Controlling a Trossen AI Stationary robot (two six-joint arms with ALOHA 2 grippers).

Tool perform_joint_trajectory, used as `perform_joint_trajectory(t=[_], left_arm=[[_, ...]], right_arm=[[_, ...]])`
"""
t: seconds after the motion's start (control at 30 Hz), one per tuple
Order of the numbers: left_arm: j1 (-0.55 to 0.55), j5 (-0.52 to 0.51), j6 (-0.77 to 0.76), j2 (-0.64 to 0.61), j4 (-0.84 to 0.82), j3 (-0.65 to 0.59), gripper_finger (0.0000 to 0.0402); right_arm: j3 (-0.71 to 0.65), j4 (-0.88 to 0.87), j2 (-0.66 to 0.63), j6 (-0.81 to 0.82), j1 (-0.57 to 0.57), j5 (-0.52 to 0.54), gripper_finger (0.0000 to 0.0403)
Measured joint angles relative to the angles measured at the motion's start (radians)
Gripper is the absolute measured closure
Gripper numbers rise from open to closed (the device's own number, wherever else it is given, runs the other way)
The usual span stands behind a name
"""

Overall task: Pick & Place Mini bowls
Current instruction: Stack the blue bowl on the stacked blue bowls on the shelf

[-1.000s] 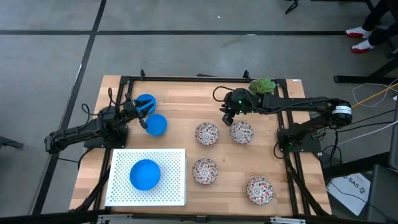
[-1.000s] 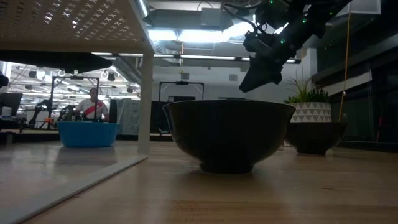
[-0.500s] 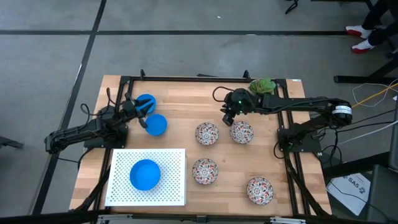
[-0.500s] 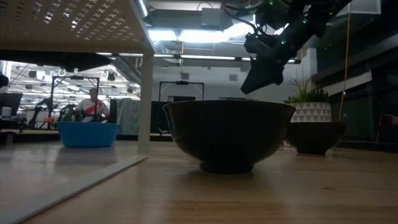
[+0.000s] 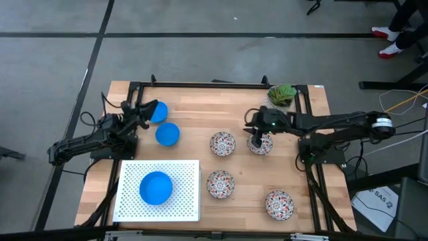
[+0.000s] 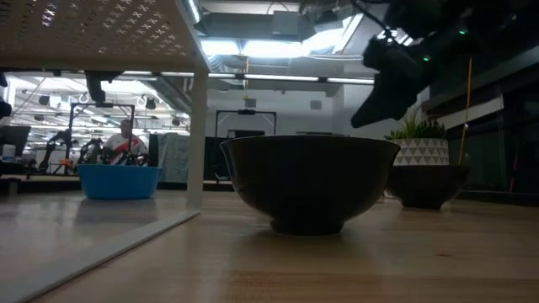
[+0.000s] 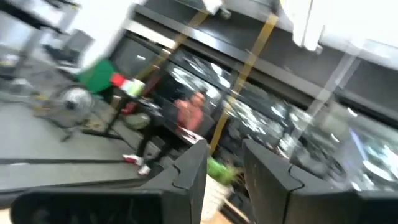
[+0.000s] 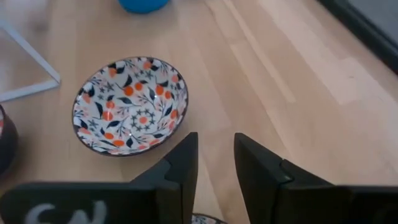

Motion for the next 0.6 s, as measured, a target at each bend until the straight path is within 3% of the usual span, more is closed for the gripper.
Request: perform_joint_trajectory(t=[0.13, 0.6], left_arm=[[0.000, 0.113, 0.085, 0.043, -0.011, 0.042, 0.0304], [0.000, 0.137, 0.329, 0.406, -0.421, 0.453, 0.0304]], right_arm=[[-0.065, 0.022, -0.087, -0.007, 0.013, -0.009, 0.0299], [-0.334, 0.146, -0.404, 0.075, 0.013, -0.042, 0.0299]])
